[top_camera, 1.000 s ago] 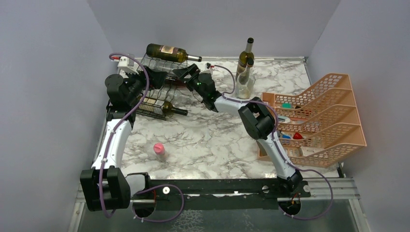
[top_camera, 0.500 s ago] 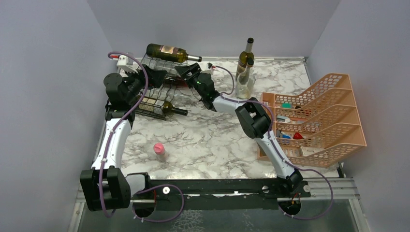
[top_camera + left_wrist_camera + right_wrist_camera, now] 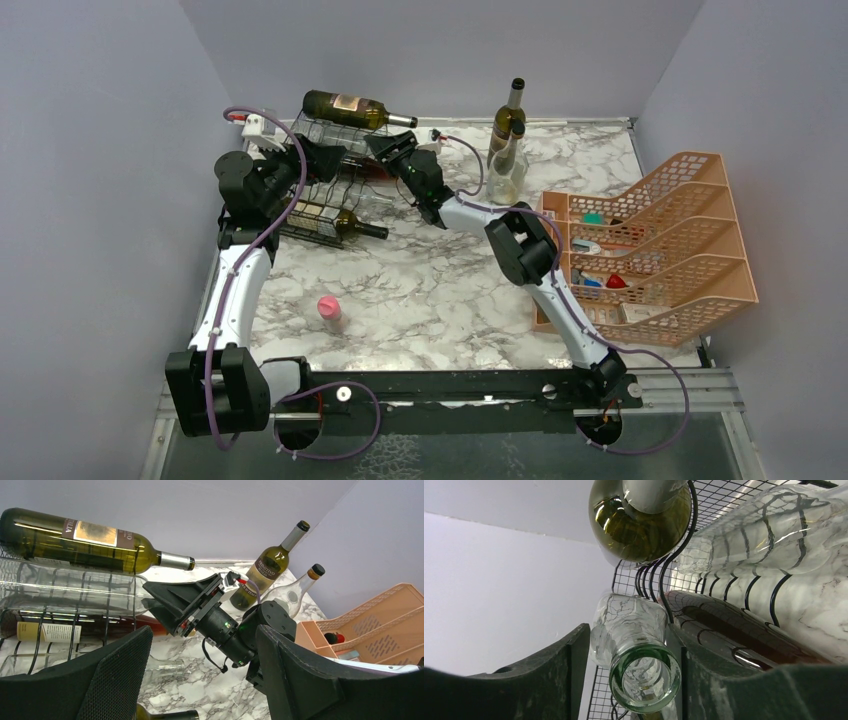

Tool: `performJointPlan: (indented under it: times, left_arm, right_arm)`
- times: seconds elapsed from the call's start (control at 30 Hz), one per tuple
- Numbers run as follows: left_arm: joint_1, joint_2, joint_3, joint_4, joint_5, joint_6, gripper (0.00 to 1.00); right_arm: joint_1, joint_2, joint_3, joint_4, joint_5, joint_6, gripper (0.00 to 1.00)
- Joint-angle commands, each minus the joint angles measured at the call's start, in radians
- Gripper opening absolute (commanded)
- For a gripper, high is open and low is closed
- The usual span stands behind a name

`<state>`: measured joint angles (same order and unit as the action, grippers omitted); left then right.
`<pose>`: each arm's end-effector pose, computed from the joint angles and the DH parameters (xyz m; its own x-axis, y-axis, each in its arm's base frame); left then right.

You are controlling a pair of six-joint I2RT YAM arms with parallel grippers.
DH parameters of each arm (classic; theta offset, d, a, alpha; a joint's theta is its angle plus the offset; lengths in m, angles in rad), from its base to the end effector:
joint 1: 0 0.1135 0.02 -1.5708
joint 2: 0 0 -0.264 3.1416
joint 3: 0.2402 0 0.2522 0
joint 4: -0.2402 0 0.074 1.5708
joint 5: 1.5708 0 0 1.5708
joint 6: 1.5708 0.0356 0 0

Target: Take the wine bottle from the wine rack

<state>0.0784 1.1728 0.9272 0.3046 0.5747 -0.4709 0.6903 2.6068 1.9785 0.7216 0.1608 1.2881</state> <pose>0.2743 0.0021 0.3616 -0.1632 -0.3948 -0.9042 0.4502 0.7857 -0.4243 0.4580 0.3708 0.1628 -0.4655 0.8449 -0.2634 -0.2100 0.1837 0.9603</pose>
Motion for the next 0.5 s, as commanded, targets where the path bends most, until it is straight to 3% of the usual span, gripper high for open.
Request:
performJointPlan:
  times: [0.0,0.33,0.47]
  left_arm:
    - [0.006,0.001,0.031,0.021,0.024,-0.005,0.80]
    - [0.005,-0.008,0.023,0.030,0.021,-0.003,0.81]
    - [0.007,-0.011,0.017,0.037,0.018,-0.004,0.80]
  right_arm:
    - [-0.012,0.029,0.035,0.040,0.012,0.022,0.55]
    - [-0.011,-0.065,-0.016,0.125,-0.061,0.020,0.22]
    - [-0.007,-0.134,-0.084,0.160,-0.072,0.018,0.18]
